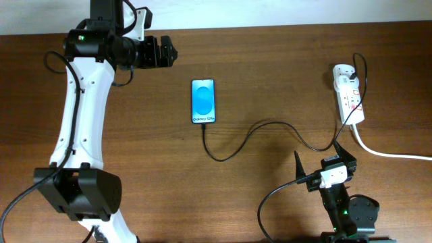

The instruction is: Plug charger to phone and switch on socket

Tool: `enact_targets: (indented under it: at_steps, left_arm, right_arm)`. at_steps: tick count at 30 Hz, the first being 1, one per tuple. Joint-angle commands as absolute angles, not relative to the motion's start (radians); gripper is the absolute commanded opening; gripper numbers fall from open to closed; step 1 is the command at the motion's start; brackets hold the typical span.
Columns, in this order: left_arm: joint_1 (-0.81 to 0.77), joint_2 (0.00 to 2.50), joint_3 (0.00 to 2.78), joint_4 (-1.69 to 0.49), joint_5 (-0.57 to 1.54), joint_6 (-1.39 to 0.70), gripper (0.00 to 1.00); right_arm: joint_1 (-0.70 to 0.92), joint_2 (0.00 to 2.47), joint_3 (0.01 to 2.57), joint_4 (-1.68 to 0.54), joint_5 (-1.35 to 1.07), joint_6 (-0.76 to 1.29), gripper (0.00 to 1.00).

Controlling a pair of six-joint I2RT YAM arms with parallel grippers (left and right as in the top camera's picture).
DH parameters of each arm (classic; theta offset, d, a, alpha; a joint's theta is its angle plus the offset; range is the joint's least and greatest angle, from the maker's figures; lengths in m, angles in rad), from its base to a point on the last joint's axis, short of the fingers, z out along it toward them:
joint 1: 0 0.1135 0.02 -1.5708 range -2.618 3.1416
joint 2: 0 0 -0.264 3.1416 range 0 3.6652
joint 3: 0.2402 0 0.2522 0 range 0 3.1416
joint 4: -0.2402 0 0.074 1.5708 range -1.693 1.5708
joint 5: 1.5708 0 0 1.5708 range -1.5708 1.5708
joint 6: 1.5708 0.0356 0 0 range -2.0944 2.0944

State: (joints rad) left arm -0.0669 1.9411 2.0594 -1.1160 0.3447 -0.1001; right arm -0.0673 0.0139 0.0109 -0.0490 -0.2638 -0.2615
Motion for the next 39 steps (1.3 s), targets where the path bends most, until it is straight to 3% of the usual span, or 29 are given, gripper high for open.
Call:
enact_targets:
  at_steps: [1,5,12,27,33,39]
  left_arm:
    - [-0.067,1.952,2.050,-1.182,0.188,-0.078,0.99]
    - [-0.067,1.844,1.927,-1.094,0.186,0.040,0.99]
    - [-0.035,1.412,1.414,-0.691,0.273,0.230,0.99]
    - [0.009,0.527,0.401,-0.110,0.239,0.241,0.99]
    - [0.009,0.280,0.160,0.037,0.220,0.241,0.99]
    - [-0.020,0.127,0.053,0.052,0.133,0.241,0.99]
  right_arm:
    - [-0.057,0.004,0.006,-0.055,-0.277,-0.250,0.98]
    - [-0.057,0.004,0.006,-0.055,-0.277,-0.250,0.98]
    - [-0.057,0.004,0.006,-0.055,-0.277,-0.250,0.99]
    - [-0.057,0.004,0.006,-0.055,-0.277,-0.250,0.98]
    - [-0.057,0.004,0.006,-0.055,-0.277,-0.250,0.99]
    - [-0.057,0.004,0.006,-0.055,-0.277,-0.250,0.99]
